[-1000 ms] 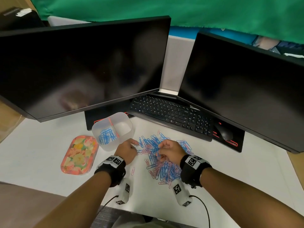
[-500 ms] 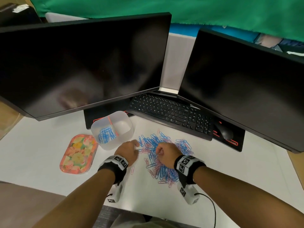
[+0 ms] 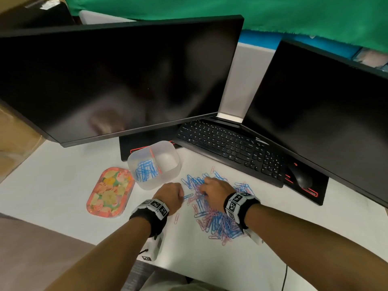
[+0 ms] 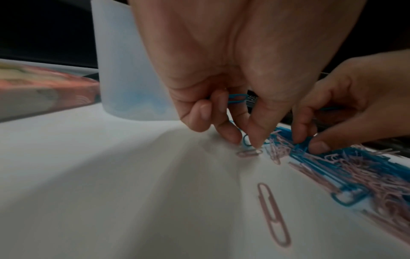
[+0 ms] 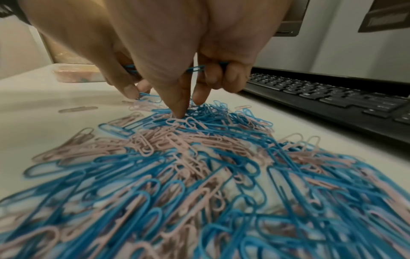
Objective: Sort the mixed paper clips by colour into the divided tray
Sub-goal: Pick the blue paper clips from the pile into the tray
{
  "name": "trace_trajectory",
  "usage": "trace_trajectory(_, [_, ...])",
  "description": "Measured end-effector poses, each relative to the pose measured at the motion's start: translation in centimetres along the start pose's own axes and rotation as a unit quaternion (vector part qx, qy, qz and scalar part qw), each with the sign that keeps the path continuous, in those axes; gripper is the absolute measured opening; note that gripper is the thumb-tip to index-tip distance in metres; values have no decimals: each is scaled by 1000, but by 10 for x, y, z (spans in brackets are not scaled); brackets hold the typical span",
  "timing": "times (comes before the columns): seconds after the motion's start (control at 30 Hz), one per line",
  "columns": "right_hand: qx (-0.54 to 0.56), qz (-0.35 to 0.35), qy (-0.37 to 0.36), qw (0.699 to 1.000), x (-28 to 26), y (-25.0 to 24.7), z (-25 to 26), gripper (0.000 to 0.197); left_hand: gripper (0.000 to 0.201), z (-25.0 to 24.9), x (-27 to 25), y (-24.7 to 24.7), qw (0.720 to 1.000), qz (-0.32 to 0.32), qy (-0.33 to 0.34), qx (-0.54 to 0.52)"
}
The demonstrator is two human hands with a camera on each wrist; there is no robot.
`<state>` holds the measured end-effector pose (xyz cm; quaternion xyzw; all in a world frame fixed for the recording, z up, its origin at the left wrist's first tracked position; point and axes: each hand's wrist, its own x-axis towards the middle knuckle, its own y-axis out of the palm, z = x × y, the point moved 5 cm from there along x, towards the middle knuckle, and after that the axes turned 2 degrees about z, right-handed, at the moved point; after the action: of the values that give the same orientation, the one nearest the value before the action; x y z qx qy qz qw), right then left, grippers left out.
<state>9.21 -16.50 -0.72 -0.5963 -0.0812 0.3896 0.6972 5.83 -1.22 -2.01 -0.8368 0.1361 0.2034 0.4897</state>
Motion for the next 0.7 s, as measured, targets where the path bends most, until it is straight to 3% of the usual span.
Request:
trace_trajectory(0.27, [6, -3, -23, 1000, -1, 2, -3, 26, 24, -2, -3, -7, 996, -19, 3, -83])
trace_trajectory(0.37, [5, 2, -38, 999, 0, 3, 2, 19, 35, -5, -3, -8, 996, -10, -8, -94])
trace_trajectory(0.7, [26, 4, -25, 999, -3, 3, -1, 9, 18, 0, -7, -8, 955, 44, -80, -281])
